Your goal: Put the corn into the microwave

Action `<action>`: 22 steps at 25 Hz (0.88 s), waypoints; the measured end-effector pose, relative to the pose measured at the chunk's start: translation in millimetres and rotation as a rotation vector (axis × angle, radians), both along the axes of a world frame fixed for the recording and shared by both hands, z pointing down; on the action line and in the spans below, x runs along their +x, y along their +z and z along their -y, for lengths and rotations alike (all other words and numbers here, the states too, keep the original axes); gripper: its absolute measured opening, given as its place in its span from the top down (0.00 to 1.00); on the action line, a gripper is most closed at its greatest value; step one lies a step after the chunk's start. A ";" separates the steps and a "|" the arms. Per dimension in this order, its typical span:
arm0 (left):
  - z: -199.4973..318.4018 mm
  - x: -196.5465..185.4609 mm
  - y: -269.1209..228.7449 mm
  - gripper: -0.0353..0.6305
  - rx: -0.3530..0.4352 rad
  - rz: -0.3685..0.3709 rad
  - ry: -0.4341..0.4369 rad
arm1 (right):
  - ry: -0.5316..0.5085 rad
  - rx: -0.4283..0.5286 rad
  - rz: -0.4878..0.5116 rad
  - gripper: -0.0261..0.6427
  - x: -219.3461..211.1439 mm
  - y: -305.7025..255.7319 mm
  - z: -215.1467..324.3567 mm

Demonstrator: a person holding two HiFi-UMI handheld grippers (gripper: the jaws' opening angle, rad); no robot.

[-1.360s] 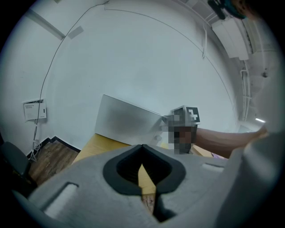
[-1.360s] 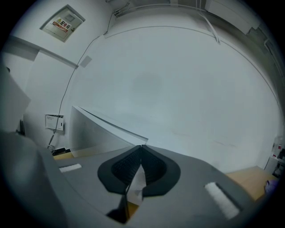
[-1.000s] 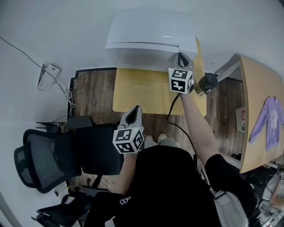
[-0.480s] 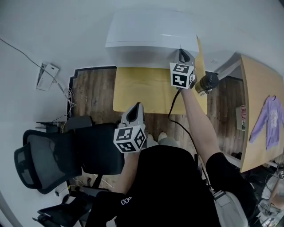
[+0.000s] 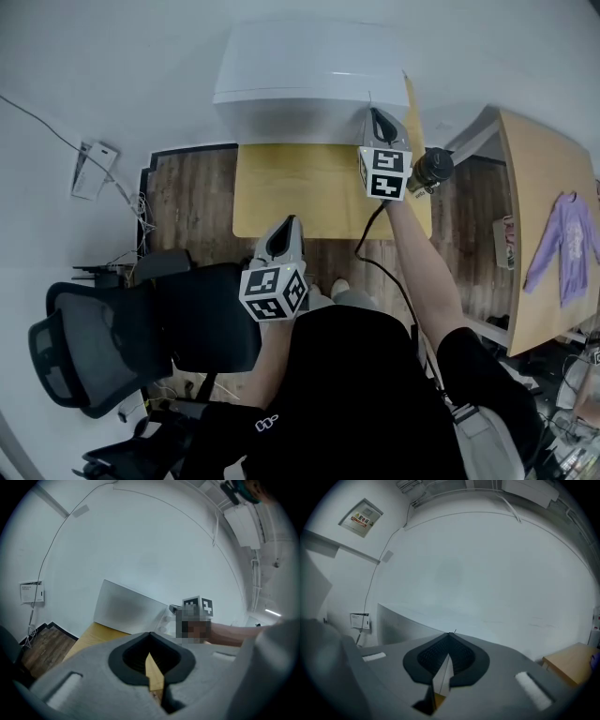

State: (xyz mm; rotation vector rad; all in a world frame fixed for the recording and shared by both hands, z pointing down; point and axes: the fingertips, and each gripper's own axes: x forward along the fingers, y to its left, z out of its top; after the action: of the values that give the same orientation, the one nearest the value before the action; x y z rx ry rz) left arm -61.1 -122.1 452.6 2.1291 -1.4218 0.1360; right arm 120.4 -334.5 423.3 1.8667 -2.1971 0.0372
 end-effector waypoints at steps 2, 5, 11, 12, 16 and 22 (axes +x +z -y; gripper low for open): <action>-0.3 2.5 -0.5 0.95 0.005 -0.002 0.011 | -0.015 0.008 0.029 0.95 2.4 1.6 -17.7; -2.5 4.0 -1.7 0.95 0.011 -0.004 0.024 | -0.014 0.011 0.061 0.95 8.2 1.9 -46.5; -4.7 16.6 -3.0 0.95 0.021 -0.011 0.065 | 0.014 0.039 0.111 0.95 28.8 -11.6 -96.6; -5.1 19.0 -3.4 0.95 0.023 -0.012 0.072 | 0.015 0.047 0.116 0.95 30.2 -15.5 -104.4; -2.3 29.5 -13.4 0.95 0.058 0.000 0.114 | -0.042 0.130 0.216 0.95 30.2 -46.5 -138.6; 2.4 45.4 -57.8 0.95 0.192 0.058 0.156 | -0.120 0.151 0.229 0.95 13.1 -75.3 -188.6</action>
State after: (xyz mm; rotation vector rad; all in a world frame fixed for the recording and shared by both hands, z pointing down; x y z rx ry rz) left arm -15.8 -124.5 394.8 2.4118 -1.3469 0.1263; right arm 133.5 -145.8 348.0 1.8863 -2.5272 0.0681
